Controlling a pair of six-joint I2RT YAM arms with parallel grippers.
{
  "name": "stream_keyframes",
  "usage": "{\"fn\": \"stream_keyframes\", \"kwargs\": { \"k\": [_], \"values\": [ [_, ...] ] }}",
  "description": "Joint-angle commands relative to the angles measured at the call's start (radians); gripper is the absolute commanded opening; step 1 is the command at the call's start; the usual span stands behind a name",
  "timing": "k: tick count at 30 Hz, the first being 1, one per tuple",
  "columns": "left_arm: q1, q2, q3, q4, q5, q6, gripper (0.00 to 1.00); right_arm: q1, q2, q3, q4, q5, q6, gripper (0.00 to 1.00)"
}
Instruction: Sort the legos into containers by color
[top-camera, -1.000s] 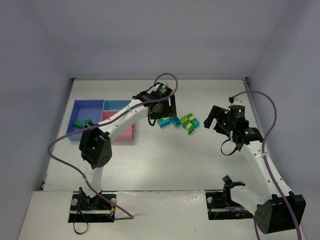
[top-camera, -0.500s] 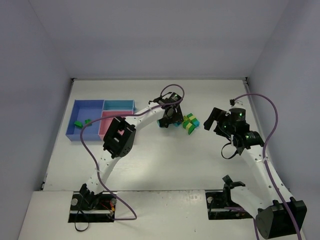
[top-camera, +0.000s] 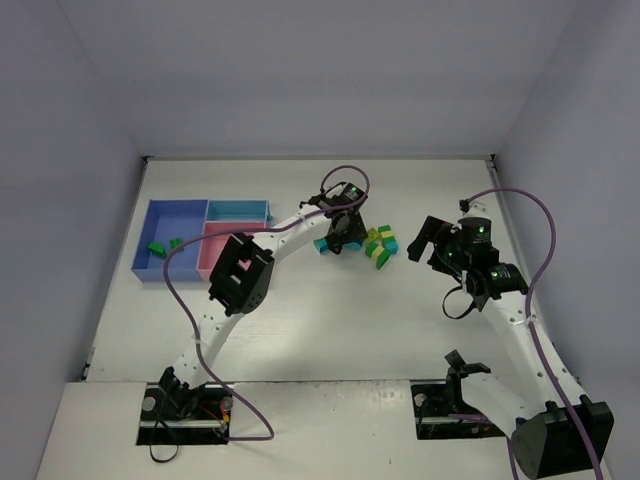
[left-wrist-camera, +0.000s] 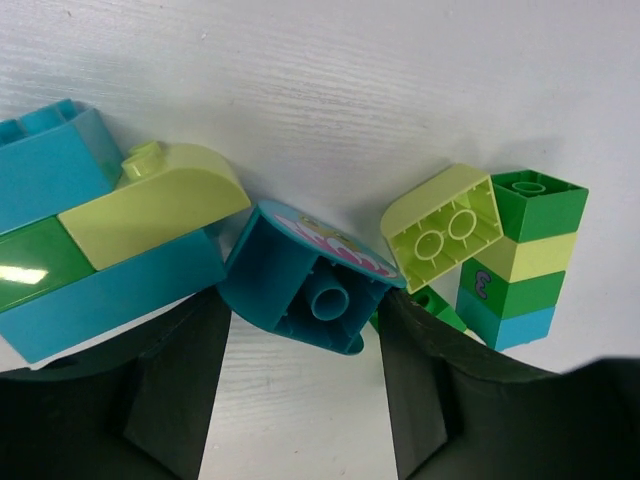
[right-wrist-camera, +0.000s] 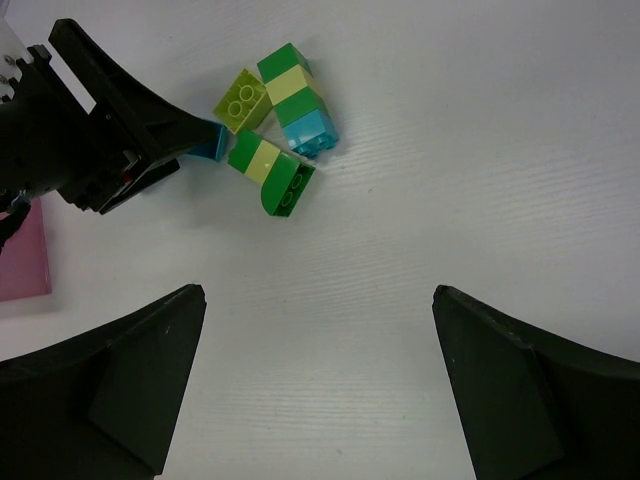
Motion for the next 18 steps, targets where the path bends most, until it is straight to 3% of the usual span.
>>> {"fn": "stream_keyframes", "kwargs": {
  "k": [1,3,11,18],
  "values": [
    [-0.006,-0.011,0.045,0.023,-0.032,-0.009,0.5,0.005,-0.002,0.008,0.042,-0.003,-0.016,0.94],
    [-0.006,-0.017,0.031,0.025,-0.046,-0.004,0.48,0.007,-0.004,0.005,0.042,-0.003,-0.017,0.94],
    [-0.006,-0.1,-0.05,0.048,-0.075,0.097,0.1,0.007,-0.015,-0.001,0.044,-0.007,-0.02,0.94],
    [-0.006,-0.282,-0.236,0.114,-0.124,0.235,0.0,0.008,-0.025,-0.004,0.042,-0.012,-0.019,0.94]
  ]
}}
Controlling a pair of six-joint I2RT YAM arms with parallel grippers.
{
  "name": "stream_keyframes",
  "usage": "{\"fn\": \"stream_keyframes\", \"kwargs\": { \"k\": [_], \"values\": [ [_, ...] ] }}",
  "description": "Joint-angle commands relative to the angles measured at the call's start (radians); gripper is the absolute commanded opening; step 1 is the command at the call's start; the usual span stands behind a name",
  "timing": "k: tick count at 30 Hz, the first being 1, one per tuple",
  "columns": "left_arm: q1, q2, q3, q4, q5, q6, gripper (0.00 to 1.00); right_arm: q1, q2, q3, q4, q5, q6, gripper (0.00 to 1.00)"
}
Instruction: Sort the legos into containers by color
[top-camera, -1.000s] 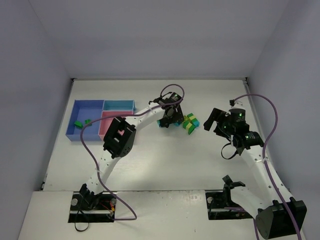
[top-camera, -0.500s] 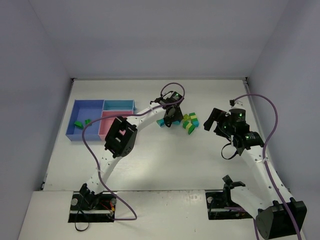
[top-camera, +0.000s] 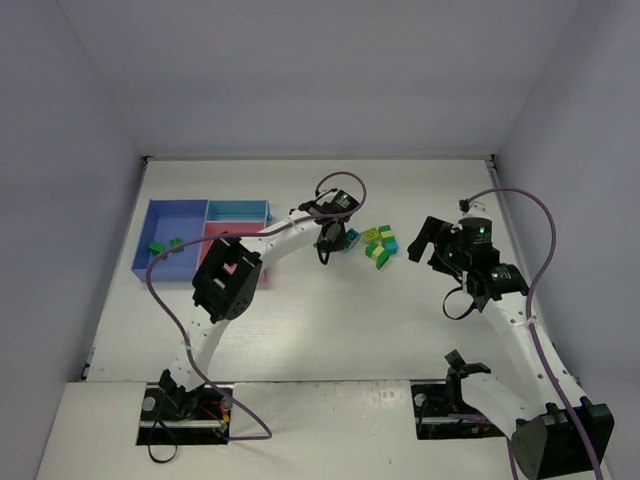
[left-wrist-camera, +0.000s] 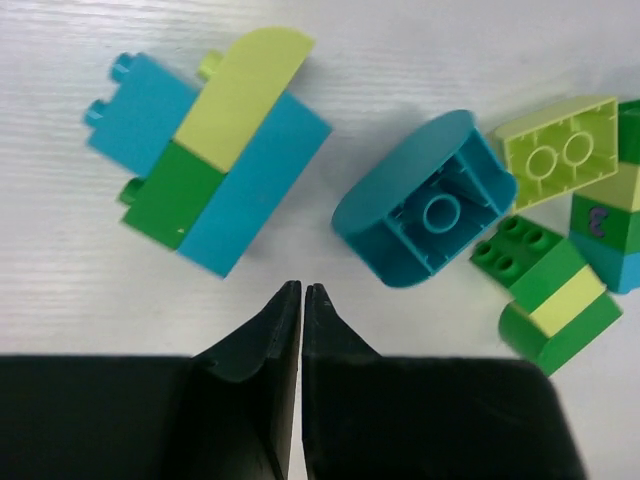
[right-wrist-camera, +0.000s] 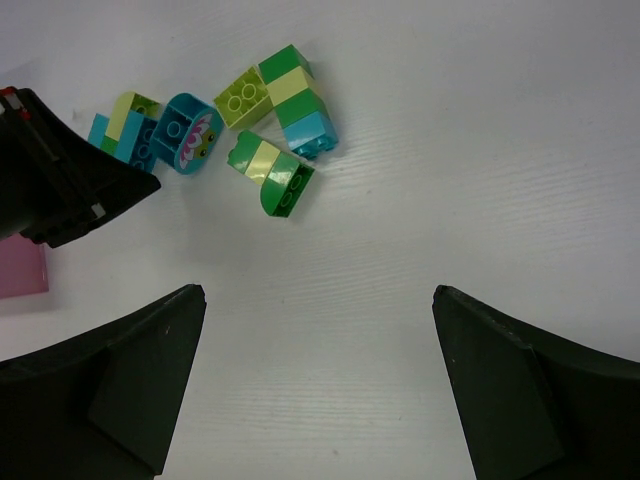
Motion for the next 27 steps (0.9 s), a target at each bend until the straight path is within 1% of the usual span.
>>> {"fn": "stream_keyframes", "kwargs": {
  "k": [1,6,8,9,10,11,12,13,14,15,16,18,25,27],
  "values": [
    [-0.001,-0.15,-0.039,0.057,-0.059,0.105,0.0,0.009,-0.017,-0.005,0.044,-0.011,-0.004,0.94],
    [-0.001,-0.213,-0.088,0.063,-0.053,0.142,0.0,0.015,-0.01,0.001,0.045,-0.019,-0.004,0.94],
    [-0.001,-0.243,-0.117,0.108,-0.024,0.185,0.0,0.017,-0.012,-0.001,0.044,-0.019,-0.003,0.94],
    [-0.001,-0.246,-0.117,0.117,-0.011,0.206,0.18,0.017,-0.014,-0.001,0.044,-0.019,-0.006,0.94],
    [-0.001,-0.248,-0.114,0.135,0.008,0.267,0.28,0.018,-0.012,-0.002,0.044,-0.019,-0.006,0.94],
    [-0.001,-0.239,-0.095,0.142,0.057,0.306,0.36,0.018,-0.014,-0.002,0.044,-0.019,-0.006,0.94],
    [-0.001,-0.23,-0.079,0.142,0.072,0.349,0.45,0.018,-0.015,-0.002,0.044,-0.019,-0.008,0.94],
    [-0.003,-0.221,-0.061,0.133,0.083,0.434,0.59,0.02,-0.015,-0.002,0.044,-0.019,-0.011,0.95],
    [-0.003,-0.198,-0.044,0.126,0.098,0.485,0.63,0.02,-0.018,-0.002,0.044,-0.019,-0.014,0.95],
    [-0.003,-0.182,0.003,0.114,0.111,0.528,0.65,0.02,-0.02,-0.002,0.044,-0.019,-0.014,0.95],
    [-0.003,-0.17,0.025,0.088,0.112,0.606,0.67,0.021,-0.021,-0.002,0.044,-0.019,-0.015,0.95],
    [-0.004,-0.13,0.083,0.062,0.14,0.699,0.67,0.021,-0.026,-0.002,0.044,-0.017,-0.017,0.95],
    [-0.004,-0.038,0.168,0.063,0.207,0.799,0.67,0.021,-0.03,0.001,0.042,-0.017,-0.017,0.95],
    [-0.004,0.003,0.197,0.036,0.214,0.82,0.67,0.021,-0.03,0.002,0.042,-0.016,-0.017,0.95]
  ]
}}
